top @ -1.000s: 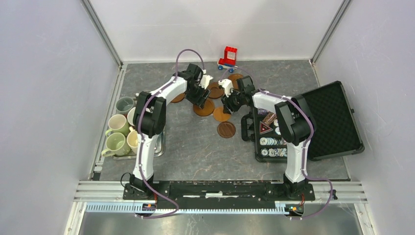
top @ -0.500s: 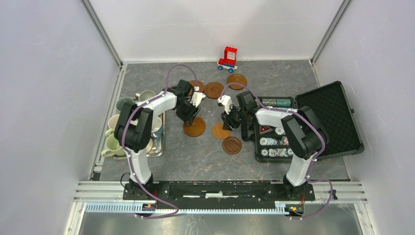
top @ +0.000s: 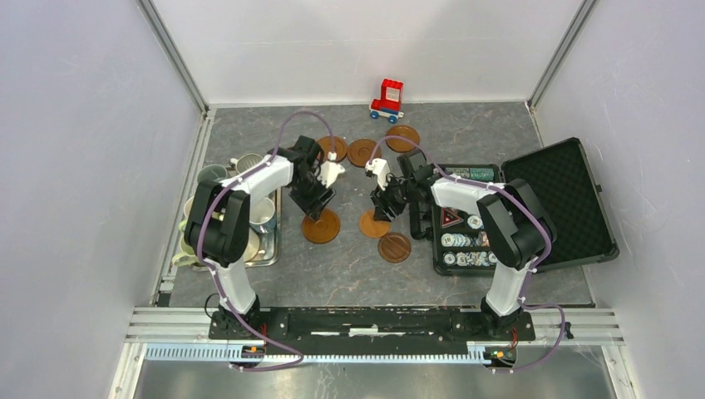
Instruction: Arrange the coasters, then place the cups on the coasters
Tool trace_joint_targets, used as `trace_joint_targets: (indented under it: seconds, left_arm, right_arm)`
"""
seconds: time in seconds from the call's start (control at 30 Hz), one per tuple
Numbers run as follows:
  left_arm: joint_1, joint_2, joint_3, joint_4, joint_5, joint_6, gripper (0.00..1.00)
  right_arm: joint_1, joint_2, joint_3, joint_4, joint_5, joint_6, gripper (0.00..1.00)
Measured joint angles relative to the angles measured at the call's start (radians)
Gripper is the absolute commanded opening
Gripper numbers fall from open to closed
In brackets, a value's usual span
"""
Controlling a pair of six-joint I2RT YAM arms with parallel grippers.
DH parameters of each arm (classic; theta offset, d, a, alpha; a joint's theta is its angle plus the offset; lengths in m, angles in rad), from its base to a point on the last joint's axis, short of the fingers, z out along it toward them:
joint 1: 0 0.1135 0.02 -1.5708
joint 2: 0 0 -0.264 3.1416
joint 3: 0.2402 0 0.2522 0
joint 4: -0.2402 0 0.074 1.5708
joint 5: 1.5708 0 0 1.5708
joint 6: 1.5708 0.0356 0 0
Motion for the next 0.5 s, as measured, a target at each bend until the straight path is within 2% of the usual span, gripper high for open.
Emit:
trace_joint_targets:
  seconds: [0.1,0.27,0.5]
  left_arm:
    - [0.029,0.016,0.131,-0.032,0.019,-0.006,0.69]
    - [0.079,0.080,0.331,0.006,0.021,-0.027,0.70]
    - [0.068,0.140,0.310,0.002,0.029,-0.023,0.73]
  right_arm:
    - [-0.006,0.000,0.044,-0.013,-0.014,0.001,0.61]
    - [-0.025,0.014,0.108,-0.012,-0.026,0.000,0.62]
    - [-0.063,0.056,0.148,-0.013,-0.026,0.018,0.62]
